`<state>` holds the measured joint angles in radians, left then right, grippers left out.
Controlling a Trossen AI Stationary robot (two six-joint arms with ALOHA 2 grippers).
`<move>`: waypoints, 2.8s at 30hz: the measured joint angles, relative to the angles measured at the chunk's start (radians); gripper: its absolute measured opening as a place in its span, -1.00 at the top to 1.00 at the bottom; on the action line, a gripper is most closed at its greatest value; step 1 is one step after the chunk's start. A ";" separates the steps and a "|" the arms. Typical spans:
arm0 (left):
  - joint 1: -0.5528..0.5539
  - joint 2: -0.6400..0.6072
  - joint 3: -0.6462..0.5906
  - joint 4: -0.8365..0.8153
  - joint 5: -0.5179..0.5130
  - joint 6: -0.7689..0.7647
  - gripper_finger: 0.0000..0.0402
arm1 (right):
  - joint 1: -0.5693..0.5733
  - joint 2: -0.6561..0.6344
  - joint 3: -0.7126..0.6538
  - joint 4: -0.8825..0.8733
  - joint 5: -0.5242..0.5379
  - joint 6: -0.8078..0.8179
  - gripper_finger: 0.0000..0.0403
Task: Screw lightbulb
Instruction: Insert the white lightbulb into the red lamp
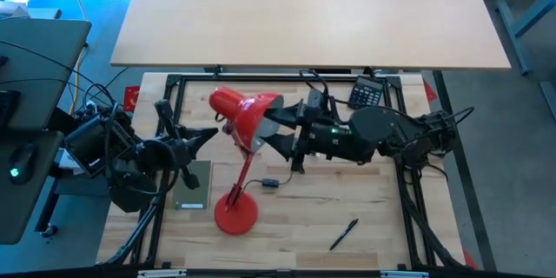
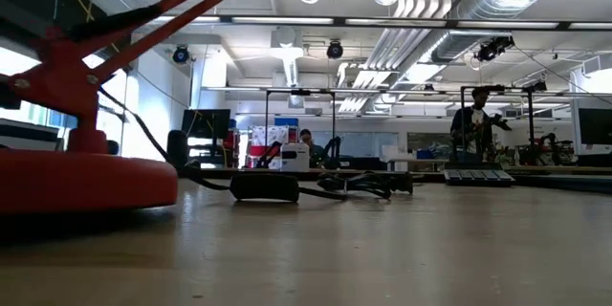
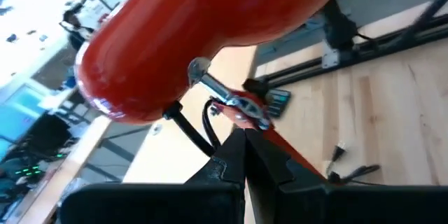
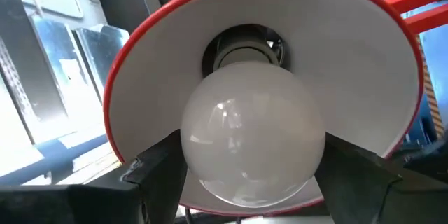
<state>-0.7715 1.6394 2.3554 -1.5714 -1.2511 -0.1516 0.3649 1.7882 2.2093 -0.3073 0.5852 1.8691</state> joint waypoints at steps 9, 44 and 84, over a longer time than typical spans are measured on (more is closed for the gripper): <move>0.012 0.000 -0.044 0.001 -0.299 0.009 1.00 | -0.005 -0.001 0.003 -0.025 0.009 -0.162 -0.33; 0.190 -0.336 -0.423 0.005 -0.321 -0.220 1.00 | -0.062 -0.065 0.002 -0.213 -0.091 -0.331 -0.33; 0.144 -0.370 -0.423 0.525 -0.250 0.339 1.00 | -0.064 -0.057 0.002 -0.243 -0.212 -0.265 -0.56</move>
<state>-0.6271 1.2694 1.9320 -1.0468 -1.5013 0.1872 0.3008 1.7309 2.2112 -0.5503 0.3728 1.6039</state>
